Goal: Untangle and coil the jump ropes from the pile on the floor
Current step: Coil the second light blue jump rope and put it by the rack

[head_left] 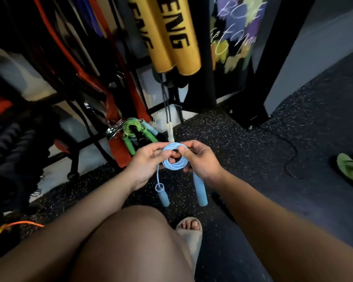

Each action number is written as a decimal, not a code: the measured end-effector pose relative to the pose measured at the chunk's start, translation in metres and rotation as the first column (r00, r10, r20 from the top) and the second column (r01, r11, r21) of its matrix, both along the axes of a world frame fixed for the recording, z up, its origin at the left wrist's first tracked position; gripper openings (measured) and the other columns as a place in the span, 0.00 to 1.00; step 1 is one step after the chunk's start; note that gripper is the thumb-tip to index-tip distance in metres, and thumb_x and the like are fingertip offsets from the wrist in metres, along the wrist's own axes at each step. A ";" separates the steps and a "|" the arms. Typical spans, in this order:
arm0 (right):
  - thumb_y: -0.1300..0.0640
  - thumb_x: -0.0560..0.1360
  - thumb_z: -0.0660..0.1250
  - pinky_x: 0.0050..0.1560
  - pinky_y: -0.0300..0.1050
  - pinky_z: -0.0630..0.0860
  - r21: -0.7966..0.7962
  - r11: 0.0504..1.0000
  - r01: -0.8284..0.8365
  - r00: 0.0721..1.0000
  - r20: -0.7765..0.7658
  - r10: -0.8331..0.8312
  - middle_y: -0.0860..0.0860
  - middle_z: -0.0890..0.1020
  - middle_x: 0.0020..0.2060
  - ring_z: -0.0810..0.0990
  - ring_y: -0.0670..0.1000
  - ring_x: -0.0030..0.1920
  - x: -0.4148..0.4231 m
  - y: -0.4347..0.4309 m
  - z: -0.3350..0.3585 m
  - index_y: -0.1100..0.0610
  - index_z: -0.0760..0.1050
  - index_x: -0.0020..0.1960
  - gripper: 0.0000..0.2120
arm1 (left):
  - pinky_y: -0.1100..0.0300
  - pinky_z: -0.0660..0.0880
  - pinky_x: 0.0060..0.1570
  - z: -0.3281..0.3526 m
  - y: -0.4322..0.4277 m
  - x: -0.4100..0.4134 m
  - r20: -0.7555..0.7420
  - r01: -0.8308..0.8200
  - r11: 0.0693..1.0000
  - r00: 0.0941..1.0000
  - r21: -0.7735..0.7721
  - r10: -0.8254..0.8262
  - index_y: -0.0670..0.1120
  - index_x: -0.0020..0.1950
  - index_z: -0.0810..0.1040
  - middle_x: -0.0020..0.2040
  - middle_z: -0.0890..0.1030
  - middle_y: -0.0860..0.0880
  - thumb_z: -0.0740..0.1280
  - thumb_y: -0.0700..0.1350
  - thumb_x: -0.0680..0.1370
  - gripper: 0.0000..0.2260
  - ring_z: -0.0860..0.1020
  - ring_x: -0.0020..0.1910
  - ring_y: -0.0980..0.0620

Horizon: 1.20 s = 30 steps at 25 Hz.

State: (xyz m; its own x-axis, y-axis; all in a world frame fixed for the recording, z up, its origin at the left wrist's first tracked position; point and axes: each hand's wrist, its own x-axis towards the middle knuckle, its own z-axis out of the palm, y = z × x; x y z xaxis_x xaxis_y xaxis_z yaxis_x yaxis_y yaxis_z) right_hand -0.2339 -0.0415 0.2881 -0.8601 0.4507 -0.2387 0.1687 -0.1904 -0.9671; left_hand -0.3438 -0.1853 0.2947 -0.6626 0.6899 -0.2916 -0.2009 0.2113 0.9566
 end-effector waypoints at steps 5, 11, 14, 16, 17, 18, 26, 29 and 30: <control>0.58 0.81 0.66 0.28 0.40 0.75 0.051 0.998 -0.040 0.999 0.024 0.039 0.61 0.84 0.46 0.78 0.47 0.28 -0.061 -0.016 -0.039 0.62 0.79 0.57 0.09 | 0.59 0.82 0.50 -0.042 -0.015 -0.030 -0.020 -0.259 0.966 0.966 0.021 0.259 0.50 0.58 0.82 0.50 0.87 0.49 0.64 0.36 0.82 0.12 0.83 0.51 0.49; 0.57 0.81 0.66 0.30 0.42 0.77 0.229 0.967 -0.115 0.993 0.009 0.117 0.57 0.84 0.43 0.78 0.48 0.29 -0.143 -0.026 -0.072 0.60 0.79 0.57 0.08 | 0.46 0.78 0.62 -0.087 -0.027 -0.088 -0.214 -0.475 0.878 0.865 -0.053 0.454 0.59 0.57 0.81 0.52 0.86 0.52 0.68 0.44 0.81 0.10 0.84 0.54 0.50; 0.55 0.82 0.65 0.30 0.37 0.74 0.341 0.933 -0.117 0.992 0.001 0.125 0.52 0.82 0.42 0.77 0.40 0.28 -0.166 -0.023 -0.080 0.56 0.77 0.57 0.07 | 0.44 0.79 0.59 -0.096 -0.024 -0.115 -0.264 -0.513 0.858 0.829 -0.006 0.494 0.59 0.50 0.82 0.52 0.86 0.51 0.71 0.47 0.77 0.06 0.84 0.53 0.51; 0.57 0.82 0.64 0.30 0.34 0.74 0.324 0.942 -0.092 0.995 0.005 0.095 0.54 0.82 0.44 0.79 0.39 0.30 -0.174 -0.021 -0.089 0.58 0.77 0.58 0.08 | 0.48 0.80 0.58 -0.105 -0.020 -0.126 -0.313 -0.508 0.861 0.813 0.032 0.491 0.59 0.48 0.82 0.51 0.86 0.52 0.71 0.44 0.78 0.09 0.84 0.52 0.52; 0.57 0.82 0.64 0.30 0.34 0.75 0.279 0.956 -0.091 0.996 0.011 0.092 0.55 0.82 0.46 0.80 0.38 0.32 -0.177 -0.019 -0.094 0.59 0.77 0.59 0.08 | 0.51 0.80 0.57 -0.111 -0.020 -0.129 -0.330 -0.504 0.863 0.808 0.042 0.488 0.59 0.49 0.82 0.50 0.86 0.53 0.71 0.42 0.78 0.10 0.84 0.52 0.53; 0.57 0.81 0.65 0.30 0.34 0.75 0.239 0.966 -0.101 0.995 0.021 0.099 0.55 0.83 0.47 0.80 0.39 0.32 -0.183 -0.016 -0.100 0.58 0.78 0.59 0.08 | 0.54 0.80 0.56 -0.118 -0.020 -0.132 -0.334 -0.503 0.863 0.804 0.059 0.491 0.59 0.49 0.82 0.50 0.86 0.54 0.71 0.41 0.79 0.11 0.84 0.52 0.54; 0.51 0.75 0.73 0.44 0.33 0.74 0.280 0.954 -0.108 0.987 0.142 0.070 0.49 0.85 0.49 0.83 0.43 0.45 -0.262 0.004 -0.134 0.53 0.81 0.53 0.09 | 0.60 0.75 0.62 -0.138 -0.004 -0.189 -0.434 -0.645 0.764 0.689 -0.003 0.580 0.46 0.60 0.84 0.54 0.85 0.51 0.70 0.44 0.80 0.10 0.82 0.57 0.54; 0.53 0.73 0.75 0.37 0.30 0.73 0.389 0.916 -0.096 0.984 0.178 0.028 0.45 0.83 0.41 0.80 0.40 0.38 -0.294 0.003 -0.137 0.55 0.82 0.50 0.08 | 0.54 0.64 0.70 -0.166 0.004 -0.233 -0.263 -0.580 0.703 0.814 -0.412 0.517 0.43 0.77 0.69 0.71 0.75 0.41 0.60 0.44 0.85 0.20 0.73 0.70 0.43; 0.53 0.72 0.76 0.39 0.33 0.74 0.411 0.906 -0.099 0.979 0.205 0.014 0.46 0.84 0.42 0.81 0.42 0.39 -0.303 0.005 -0.138 0.54 0.83 0.50 0.08 | 0.54 0.65 0.70 -0.178 0.003 -0.245 -0.131 -0.487 0.702 0.858 -0.520 0.497 0.42 0.79 0.65 0.75 0.71 0.41 0.58 0.45 0.85 0.21 0.72 0.70 0.44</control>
